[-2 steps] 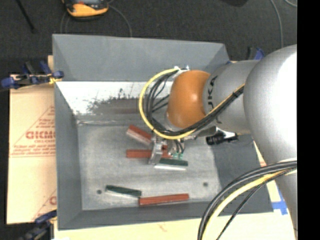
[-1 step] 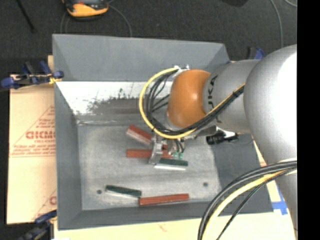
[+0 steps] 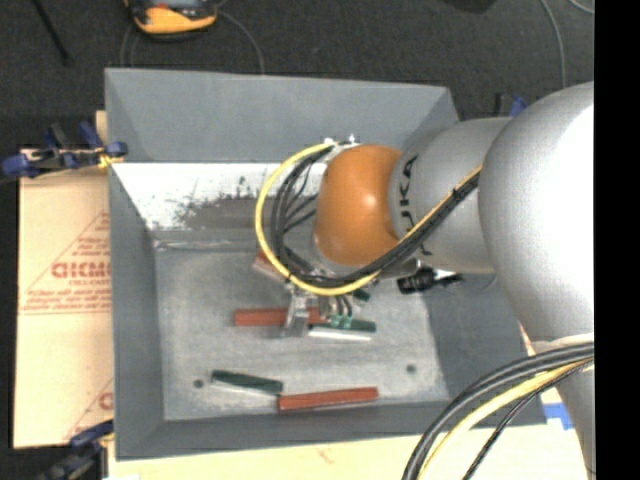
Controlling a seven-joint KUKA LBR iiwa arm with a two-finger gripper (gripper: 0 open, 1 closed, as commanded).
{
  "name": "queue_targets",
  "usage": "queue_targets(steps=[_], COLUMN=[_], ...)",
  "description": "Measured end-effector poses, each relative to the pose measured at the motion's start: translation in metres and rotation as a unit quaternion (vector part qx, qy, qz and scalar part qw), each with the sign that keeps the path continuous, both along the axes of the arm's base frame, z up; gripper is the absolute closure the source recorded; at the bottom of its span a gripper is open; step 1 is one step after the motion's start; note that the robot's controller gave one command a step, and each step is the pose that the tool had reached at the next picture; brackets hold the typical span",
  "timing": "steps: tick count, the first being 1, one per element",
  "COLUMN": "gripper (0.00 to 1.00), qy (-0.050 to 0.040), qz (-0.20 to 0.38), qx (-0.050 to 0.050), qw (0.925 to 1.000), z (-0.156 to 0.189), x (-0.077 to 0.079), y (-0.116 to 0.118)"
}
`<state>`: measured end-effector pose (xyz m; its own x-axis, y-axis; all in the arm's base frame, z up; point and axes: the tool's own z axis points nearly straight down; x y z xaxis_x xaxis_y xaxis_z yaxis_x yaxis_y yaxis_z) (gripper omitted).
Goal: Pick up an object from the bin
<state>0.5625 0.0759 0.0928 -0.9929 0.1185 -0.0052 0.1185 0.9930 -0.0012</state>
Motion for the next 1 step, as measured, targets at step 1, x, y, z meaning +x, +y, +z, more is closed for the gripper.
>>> queue_targets(steps=[1], gripper=[1.0], qy=[0.0007], qz=[0.06], qx=[0.0], qw=[0.9982], z=[0.1244], x=[0.0006], y=[-0.0468])
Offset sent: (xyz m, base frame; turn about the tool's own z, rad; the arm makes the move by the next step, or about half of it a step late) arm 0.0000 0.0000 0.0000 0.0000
